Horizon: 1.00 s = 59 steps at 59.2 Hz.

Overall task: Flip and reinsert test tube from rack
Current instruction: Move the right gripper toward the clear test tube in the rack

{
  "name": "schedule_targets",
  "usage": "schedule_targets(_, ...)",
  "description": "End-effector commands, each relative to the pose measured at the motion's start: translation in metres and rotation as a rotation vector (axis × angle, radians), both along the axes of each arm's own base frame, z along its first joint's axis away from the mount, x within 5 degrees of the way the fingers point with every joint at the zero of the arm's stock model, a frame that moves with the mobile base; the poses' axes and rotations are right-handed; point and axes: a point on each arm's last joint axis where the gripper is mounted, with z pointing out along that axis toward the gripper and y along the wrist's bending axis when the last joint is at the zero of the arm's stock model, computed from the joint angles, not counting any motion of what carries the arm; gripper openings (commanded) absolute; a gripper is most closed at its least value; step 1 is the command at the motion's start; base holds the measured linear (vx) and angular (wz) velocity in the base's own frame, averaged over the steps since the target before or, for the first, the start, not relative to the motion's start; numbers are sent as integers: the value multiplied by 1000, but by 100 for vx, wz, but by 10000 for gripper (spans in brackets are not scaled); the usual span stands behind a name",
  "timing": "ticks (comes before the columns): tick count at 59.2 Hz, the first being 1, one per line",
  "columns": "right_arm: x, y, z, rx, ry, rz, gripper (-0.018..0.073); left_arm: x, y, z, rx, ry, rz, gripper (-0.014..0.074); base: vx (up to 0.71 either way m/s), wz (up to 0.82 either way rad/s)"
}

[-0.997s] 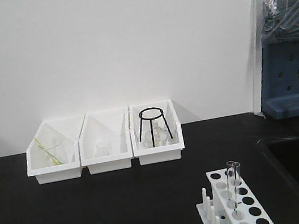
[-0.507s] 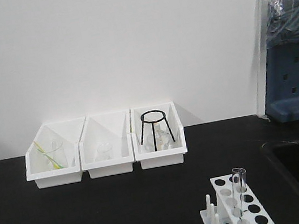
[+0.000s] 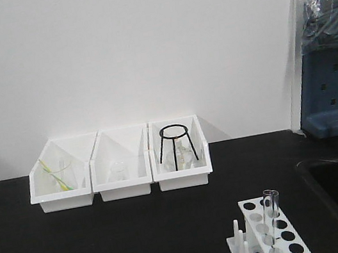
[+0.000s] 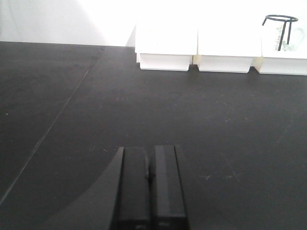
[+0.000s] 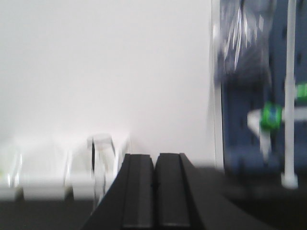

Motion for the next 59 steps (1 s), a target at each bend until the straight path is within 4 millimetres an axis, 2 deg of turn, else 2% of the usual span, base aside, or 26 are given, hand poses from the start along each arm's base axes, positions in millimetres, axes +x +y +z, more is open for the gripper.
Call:
schedule_targets(1, 7, 0, 58, -50, -130, -24, -9, 0, -1, 7, -1, -89, -8, -6, 0, 1)
schedule_targets(5, 27, 2, 81, -62, -98, -25, -9, 0, -1, 7, -1, -89, -8, -6, 0, 0)
schedule_targets(10, 51, 4, 95, -59, -51, -22, -9, 0, -1, 7, -1, -89, -8, -6, 0, 0)
schedule_targets(18, 84, 6, 95, 23, 49, -2, -8, 0, -1, 7, -1, -89, -8, -6, 0, 0)
schedule_targets(22, 92, 7, 92, 21, 63, -3, -4, 0, -1, 7, -1, -89, -8, -6, 0, 0)
schedule_targets(32, 97, 7, 89, 3, 83, -5, 67, 0, -1, 7, -1, -89, -8, -6, 0, 0)
schedule_targets(37, 97, 7, 89, 3, 83, -5, 153, 0, -1, 7, -1, -89, -8, -6, 0, 0)
schedule_targets(48, 97, 7, 88, 0, 82, -6, 428, 0, -1, 7, -1, -89, -8, -6, 0, 0)
schedule_targets(55, 97, 7, 88, 17, 82, -4, 522, 0, -1, 7, -1, -89, -8, -6, 0, 0)
schedule_targets(59, 97, 7, 87, 26, 84, -3, 537, 0, -1, 7, -1, -89, -8, -6, 0, 0)
